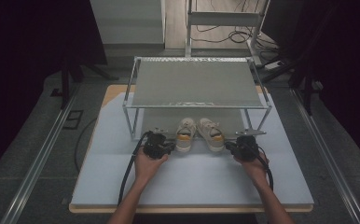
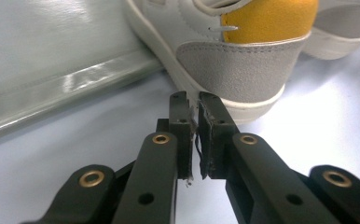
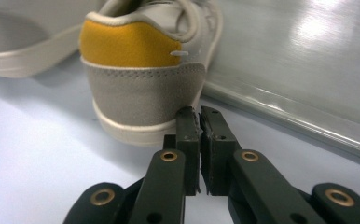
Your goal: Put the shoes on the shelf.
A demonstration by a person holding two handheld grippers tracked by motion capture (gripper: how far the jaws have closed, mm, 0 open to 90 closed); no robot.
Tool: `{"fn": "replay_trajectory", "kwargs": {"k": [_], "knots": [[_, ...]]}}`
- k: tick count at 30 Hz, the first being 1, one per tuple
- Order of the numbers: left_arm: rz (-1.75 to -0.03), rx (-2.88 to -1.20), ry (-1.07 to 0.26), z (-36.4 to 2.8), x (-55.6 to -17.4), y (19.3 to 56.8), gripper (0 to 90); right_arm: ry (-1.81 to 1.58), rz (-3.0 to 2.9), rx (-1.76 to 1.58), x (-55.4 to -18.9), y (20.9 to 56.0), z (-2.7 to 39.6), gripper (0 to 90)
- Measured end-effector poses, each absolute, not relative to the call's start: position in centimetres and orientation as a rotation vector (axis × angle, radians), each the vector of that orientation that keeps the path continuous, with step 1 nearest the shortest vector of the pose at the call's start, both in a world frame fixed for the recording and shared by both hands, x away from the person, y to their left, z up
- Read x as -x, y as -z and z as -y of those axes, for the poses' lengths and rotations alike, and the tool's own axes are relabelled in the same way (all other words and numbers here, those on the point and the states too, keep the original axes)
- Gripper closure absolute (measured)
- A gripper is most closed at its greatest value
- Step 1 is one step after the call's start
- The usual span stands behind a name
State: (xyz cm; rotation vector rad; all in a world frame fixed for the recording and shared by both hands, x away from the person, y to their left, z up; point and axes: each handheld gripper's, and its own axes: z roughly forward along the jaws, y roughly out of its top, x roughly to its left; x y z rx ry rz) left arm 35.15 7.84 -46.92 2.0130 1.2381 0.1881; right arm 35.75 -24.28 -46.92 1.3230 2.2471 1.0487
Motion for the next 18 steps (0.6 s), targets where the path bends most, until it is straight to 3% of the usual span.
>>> {"fn": "replay_trajectory", "kwargs": {"k": [18], "knots": [[-1.166, -2.013, -0.143, -5.8, -34.9, 46.6, 82.8, -1.135, -2.298, -1.262, -35.6, 47.3, 22.1, 85.6]]}}
